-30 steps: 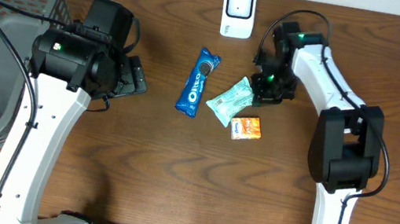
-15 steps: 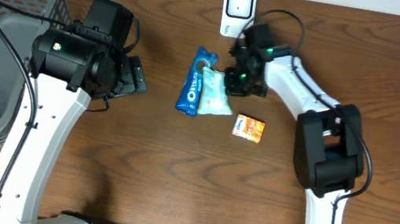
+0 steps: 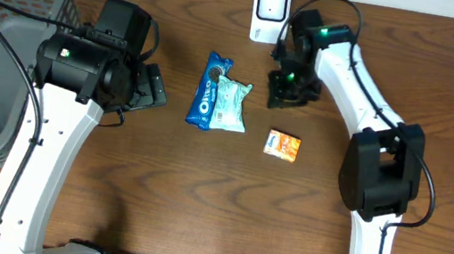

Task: Scan the item barcode
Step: 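Grasp the orange bar with the right gripper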

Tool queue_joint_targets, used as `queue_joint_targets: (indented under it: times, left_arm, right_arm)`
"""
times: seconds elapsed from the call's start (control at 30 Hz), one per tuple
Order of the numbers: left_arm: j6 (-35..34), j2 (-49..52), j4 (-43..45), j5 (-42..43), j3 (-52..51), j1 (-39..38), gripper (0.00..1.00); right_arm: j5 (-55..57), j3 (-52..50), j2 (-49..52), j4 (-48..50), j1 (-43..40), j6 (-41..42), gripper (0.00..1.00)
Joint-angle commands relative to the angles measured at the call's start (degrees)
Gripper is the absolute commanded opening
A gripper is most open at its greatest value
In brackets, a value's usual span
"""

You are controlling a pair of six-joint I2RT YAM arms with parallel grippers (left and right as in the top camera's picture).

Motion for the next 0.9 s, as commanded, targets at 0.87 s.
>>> queue_joint_targets:
  times: [0.87]
  left_arm:
    - [-0.3, -0.6, -0.2, -0.3, 0.3, 0.2, 0.98]
  right_arm:
    - [-2.5, -12.7, -0.2, -2.6, -5.0, -26.6, 0.35]
